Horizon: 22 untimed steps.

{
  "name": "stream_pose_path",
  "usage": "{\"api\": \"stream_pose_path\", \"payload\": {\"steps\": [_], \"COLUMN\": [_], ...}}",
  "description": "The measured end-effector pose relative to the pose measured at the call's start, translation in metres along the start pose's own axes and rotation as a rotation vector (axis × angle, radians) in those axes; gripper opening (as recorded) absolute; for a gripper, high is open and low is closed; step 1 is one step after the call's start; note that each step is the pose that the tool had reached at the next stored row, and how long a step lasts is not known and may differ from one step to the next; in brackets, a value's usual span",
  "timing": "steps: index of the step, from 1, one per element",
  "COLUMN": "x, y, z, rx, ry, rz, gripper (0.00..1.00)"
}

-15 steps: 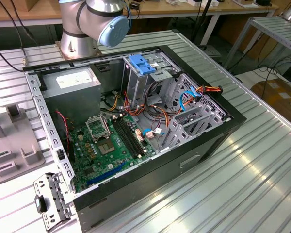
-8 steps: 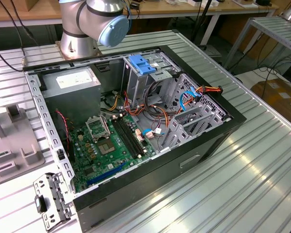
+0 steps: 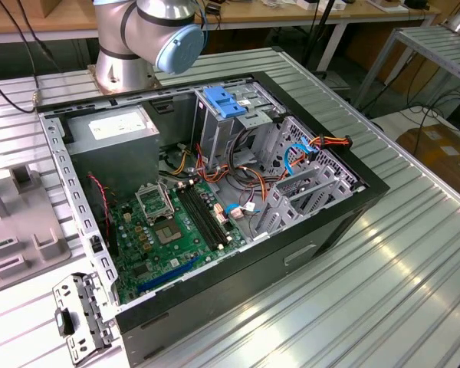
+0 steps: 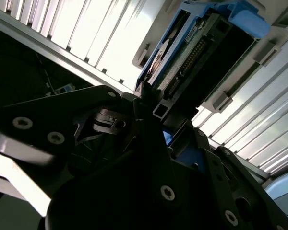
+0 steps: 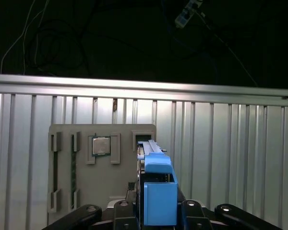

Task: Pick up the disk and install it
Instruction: 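Pick up the disk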

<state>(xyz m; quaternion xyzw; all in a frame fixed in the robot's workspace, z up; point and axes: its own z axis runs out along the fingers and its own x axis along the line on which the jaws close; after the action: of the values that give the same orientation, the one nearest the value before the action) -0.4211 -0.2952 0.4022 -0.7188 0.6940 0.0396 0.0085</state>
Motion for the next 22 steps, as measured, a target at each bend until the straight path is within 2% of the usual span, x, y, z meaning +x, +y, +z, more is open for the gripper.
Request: {"api": "stream_pose_path", "payload": {"steps": [22], "x": [-0.0005], "y": [0.0003], "z": [-0.0072], "rx": [0.0000], "ry": [0.0000], "rz": [0.000], "gripper": [0.37]}}
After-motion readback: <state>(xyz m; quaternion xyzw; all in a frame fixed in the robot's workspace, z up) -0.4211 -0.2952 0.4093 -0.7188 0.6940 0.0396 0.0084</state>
